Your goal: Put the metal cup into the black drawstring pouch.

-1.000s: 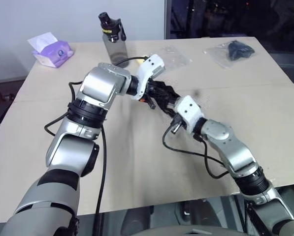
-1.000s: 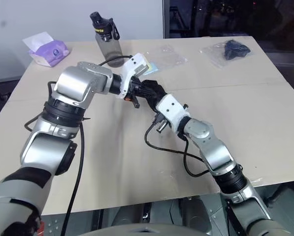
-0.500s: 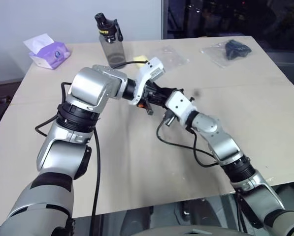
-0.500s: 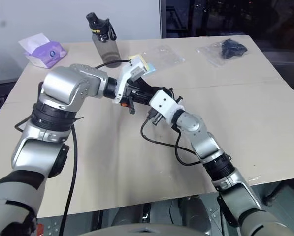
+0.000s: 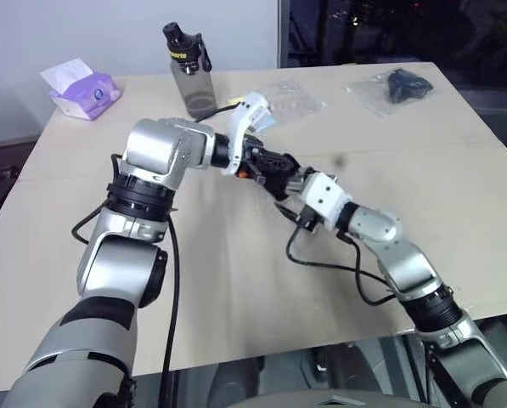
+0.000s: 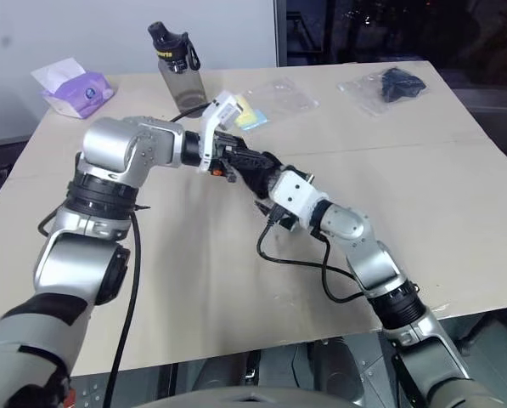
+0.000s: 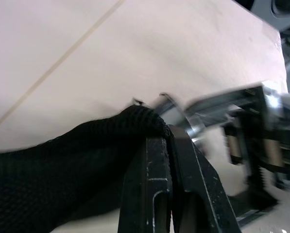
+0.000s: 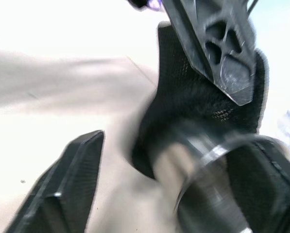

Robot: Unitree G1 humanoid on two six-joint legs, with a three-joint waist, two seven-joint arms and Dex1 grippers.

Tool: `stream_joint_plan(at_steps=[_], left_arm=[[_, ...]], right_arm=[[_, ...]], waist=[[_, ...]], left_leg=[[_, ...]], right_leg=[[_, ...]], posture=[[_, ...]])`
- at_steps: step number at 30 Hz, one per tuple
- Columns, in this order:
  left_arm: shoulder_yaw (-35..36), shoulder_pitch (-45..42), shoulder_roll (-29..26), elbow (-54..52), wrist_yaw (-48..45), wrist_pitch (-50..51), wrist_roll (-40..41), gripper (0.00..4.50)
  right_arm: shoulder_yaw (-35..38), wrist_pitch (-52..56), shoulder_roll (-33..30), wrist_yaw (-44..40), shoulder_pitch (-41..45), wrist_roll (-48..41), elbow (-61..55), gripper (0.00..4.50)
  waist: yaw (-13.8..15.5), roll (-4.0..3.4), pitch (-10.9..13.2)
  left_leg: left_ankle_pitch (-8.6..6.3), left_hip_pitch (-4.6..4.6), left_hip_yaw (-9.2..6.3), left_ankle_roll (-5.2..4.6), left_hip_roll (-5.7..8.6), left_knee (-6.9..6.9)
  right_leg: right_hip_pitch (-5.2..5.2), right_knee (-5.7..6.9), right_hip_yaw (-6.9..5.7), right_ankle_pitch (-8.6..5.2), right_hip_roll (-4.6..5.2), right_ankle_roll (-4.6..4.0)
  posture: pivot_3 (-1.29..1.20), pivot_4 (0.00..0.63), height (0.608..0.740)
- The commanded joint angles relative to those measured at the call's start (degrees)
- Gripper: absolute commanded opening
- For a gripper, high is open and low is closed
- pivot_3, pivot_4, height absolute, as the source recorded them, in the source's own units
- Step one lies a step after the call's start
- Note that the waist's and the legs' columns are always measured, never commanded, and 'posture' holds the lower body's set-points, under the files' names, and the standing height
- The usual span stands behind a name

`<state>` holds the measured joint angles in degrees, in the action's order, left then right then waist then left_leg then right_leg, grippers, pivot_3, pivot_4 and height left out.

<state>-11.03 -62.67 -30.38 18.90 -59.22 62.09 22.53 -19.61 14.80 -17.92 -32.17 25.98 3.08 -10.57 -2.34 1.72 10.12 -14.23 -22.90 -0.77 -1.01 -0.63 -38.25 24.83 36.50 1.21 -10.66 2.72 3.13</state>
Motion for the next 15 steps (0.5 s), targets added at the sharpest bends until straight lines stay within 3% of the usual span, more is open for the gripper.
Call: stream_joint_plan(at_steps=[1, 8, 15], left_arm=[[3.8, -1.2, 0.0, -0.6, 0.6, 0.8, 2.0, 0.00], [8.0, -0.4, 1.5, -2.1, 2.6, 5.0, 5.3, 0.00], [11.6, -0.8, 3.5, -2.6, 5.8, 8.4, 8.4, 0.00]], right_arm=[[3.4, 0.2, -0.9, -1.6, -0.8, -3.2, -7.1, 3.79], [9.4, 1.5, -3.1, -3.3, -5.8, -10.3, -15.4, 3.79], [8.8, 3.5, -7.1, -3.1, -12.7, -7.4, -9.0, 3.79]], waist=[[0.1, 0.00, 0.0], [0.3, 0.01, 0.0], [0.3, 0.01, 0.0]], left_leg=[[0.00, -0.01, -0.01, 0.00, 0.00, 0.00], [0.00, -0.02, 0.00, 0.00, 0.02, -0.01], [0.00, 0.01, 0.02, 0.00, 0.02, -0.03]], right_leg=[[0.00, -0.01, -0.01, 0.00, 0.01, 0.00], [-0.02, -0.03, -0.01, 0.00, 0.03, 0.01], [-0.04, 0.00, 0.01, 0.00, 0.03, 0.01]], posture=[[0.00, 0.150, 0.740], [0.00, 0.150, 0.740], [0.00, 0.150, 0.740]])
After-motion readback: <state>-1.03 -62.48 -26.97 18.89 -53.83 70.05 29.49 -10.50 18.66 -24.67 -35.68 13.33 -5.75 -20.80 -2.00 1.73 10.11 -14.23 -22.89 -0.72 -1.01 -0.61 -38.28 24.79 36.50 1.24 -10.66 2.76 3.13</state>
